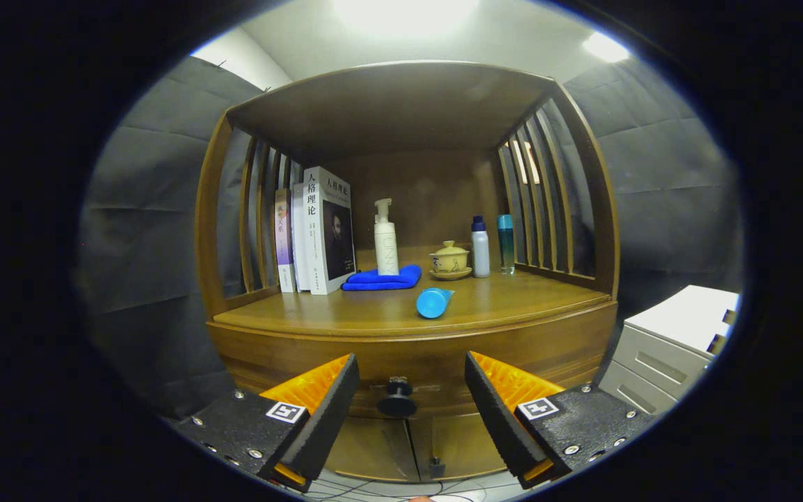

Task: Pull open the drawer, take out the items inside it, and place them on the countertop above the cabinet.

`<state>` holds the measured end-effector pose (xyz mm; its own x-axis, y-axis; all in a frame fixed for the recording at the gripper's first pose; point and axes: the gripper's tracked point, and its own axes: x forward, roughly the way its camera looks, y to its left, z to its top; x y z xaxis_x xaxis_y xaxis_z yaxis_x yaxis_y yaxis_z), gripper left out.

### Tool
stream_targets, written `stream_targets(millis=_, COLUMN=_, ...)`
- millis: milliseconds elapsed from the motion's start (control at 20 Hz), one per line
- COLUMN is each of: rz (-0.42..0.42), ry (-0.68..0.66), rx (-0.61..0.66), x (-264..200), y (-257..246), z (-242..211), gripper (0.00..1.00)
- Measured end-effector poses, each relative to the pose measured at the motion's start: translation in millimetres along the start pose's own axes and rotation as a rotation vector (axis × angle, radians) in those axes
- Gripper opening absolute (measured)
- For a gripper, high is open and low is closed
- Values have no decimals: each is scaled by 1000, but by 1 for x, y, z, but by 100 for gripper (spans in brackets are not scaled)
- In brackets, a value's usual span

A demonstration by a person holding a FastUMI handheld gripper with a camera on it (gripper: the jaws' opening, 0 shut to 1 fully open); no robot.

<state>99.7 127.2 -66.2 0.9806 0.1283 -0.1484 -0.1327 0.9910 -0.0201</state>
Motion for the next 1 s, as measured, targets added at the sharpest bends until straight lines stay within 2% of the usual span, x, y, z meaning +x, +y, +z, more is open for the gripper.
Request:
stream_targets(millis=200, rz=6, ry=-14, rx=11, x=-43, y=-23, z=9, gripper=95)
stream_targets(millis=250, rz=1, ry=-24, rx=7, x=-74, y=-25, z=14, gripper=95)
stream_targets(millis=350, rz=-3, ry=-37, rx=-1, x=-94, y=-39, z=17, gripper=95)
stream_targets(millis=750, rz=14, ry=7, rx=-9, x=-157, y=-74, z=10, gripper=95)
stream_targets(millis=1000, rz=-24, ry=25, rx=-52, x=-181, y=-101, z=-5, gripper=95)
